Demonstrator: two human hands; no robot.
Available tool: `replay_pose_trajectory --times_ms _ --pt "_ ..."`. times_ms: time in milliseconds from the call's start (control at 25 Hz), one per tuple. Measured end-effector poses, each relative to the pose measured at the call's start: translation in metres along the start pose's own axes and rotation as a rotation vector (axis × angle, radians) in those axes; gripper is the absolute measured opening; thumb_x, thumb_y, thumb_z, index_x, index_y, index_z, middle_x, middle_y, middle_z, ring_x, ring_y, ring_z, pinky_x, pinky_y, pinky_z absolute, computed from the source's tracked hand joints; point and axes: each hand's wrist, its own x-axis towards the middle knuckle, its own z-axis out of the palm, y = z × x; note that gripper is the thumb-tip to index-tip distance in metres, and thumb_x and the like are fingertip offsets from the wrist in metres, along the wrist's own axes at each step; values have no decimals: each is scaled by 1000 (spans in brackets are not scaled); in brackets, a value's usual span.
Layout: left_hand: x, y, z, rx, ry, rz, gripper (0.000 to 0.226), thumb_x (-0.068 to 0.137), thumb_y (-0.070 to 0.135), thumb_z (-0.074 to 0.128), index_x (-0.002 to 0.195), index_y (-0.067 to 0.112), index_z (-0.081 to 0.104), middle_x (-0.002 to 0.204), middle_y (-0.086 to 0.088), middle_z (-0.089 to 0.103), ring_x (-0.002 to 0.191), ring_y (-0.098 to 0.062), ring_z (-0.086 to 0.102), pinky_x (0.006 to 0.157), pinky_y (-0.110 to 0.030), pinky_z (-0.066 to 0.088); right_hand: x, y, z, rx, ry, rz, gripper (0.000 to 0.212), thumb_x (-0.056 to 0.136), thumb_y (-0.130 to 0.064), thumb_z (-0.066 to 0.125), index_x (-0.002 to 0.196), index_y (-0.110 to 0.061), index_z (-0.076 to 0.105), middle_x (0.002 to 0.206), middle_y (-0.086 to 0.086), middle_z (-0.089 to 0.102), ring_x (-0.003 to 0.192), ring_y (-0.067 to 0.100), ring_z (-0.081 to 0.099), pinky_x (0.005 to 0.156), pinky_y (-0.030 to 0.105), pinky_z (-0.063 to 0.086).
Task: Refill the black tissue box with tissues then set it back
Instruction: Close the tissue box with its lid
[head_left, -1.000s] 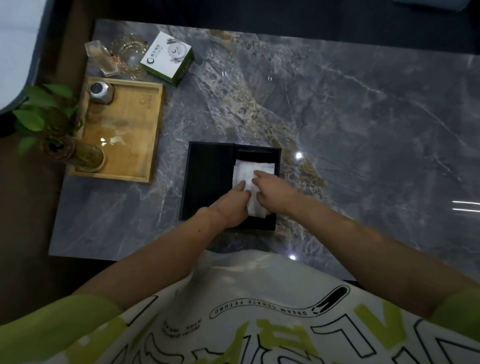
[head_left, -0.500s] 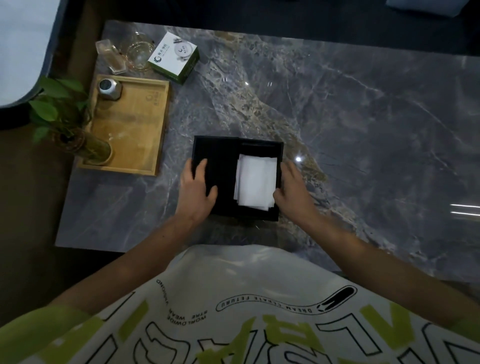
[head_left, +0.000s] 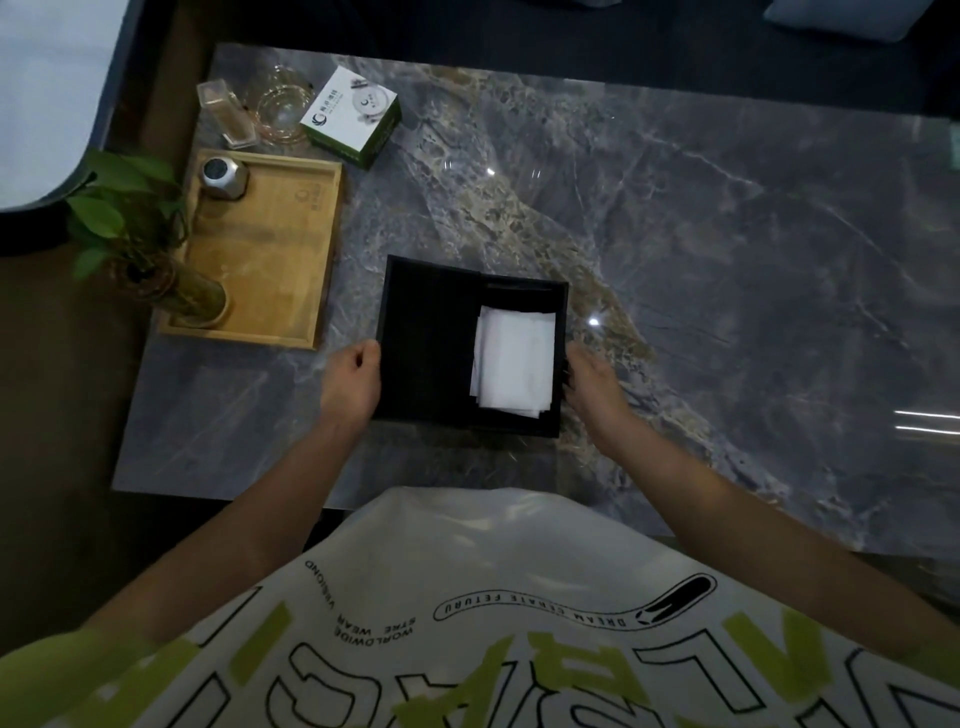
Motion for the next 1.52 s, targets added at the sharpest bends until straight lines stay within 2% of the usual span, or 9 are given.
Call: replay_pose_trajectory --times_ms 80,360,480,640,760,880,1120,1280,1520 --pt "-3 3 -4 -101 -50 79 31 102 26 43 80 11 58 76 -8 51 70 -15 48 65 -31 38 0 -2 -1 88 -10 43 24 100 -37 46 103 -21 64 115 5 68 106 19 64 92 33 51" --pt "-20 24 1 -595 -351 -113 16 93 31 61 101 22 71 93 4 74 83 -11 67 68 -20 54 -6 -10 -2 257 36 131 33 103 -38 38 90 -19 62 89 -5 65 60 -1 68 46 13 50" --pt "-18 35 11 -588 -452 -128 41 85 34 70 124 24 60 104 3 68 80 -7 60 55 -16 43 -7 -14 -2 254 13 173 39 103 -44 33 93 -20 61 90 -7 62 76 2 61 57 15 52" --pt "-21 49 39 -270 -536 -168 111 61 66 73 152 26 22 147 0 43 126 -13 46 96 -30 39 -6 -16 -7 266 -30 213 50 100 -54 29 108 -18 63 105 -2 62 93 7 59 83 25 47" --pt "-29 62 66 -160 -495 -98 123 50 73 76 148 26 18 139 3 49 131 -19 47 98 -25 48 -6 -19 -11 294 -78 242 60 98 -59 28 116 -14 63 115 3 65 102 13 62 80 27 50" --pt "-32 74 93 48 -425 -80 142 48 74 76 152 24 -7 155 -15 25 141 -33 32 112 -47 36 -6 -23 -15 305 -123 268 68 95 -67 26 114 -15 65 114 4 67 103 13 63 79 28 51" --pt "-29 76 126 333 -361 -48 142 63 61 79 149 17 -25 158 -26 0 145 -44 8 115 -55 21 -5 -27 -19 332 -203 315 82 92 -72 18 126 -11 60 122 8 62 109 19 57 103 34 42" --pt "-21 65 124 379 -368 10 133 73 47 80 149 15 -25 157 -25 5 143 -45 15 112 -55 25 -4 -29 -21 339 -210 342 89 90 -74 19 144 -7 42 148 12 44 134 23 44 115 42 33" --pt "-12 56 120 316 -358 62 133 69 40 84 152 16 -17 156 -21 20 140 -38 31 111 -48 31 1 -28 -22 343 -213 351 80 93 -69 24 143 -9 43 148 10 44 134 21 44 114 40 35"
